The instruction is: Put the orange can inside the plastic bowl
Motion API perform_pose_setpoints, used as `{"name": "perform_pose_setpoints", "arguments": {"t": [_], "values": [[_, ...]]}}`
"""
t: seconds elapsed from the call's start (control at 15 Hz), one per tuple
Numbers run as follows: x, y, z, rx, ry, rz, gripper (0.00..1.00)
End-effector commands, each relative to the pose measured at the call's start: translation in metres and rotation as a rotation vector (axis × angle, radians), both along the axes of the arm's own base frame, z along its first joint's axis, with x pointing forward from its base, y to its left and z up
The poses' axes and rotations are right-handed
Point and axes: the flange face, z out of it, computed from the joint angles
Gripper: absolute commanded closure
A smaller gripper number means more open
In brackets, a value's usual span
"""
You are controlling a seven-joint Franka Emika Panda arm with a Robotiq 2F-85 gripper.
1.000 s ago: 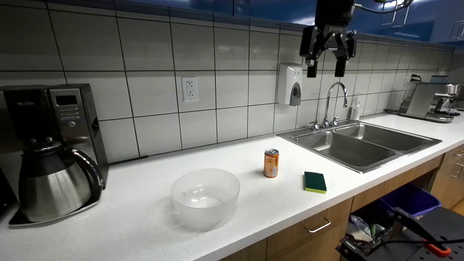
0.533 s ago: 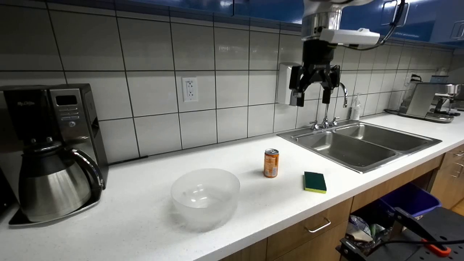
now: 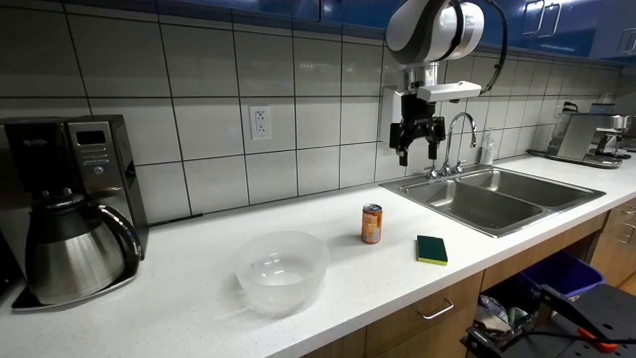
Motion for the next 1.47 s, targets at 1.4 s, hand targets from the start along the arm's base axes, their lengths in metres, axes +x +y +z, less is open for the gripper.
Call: {"name": "perform_pose_setpoints", "arguments": {"t": [1.4], "values": [[0.099, 0.038, -0.125, 0.026, -0.039, 0.078, 0.0]]}}
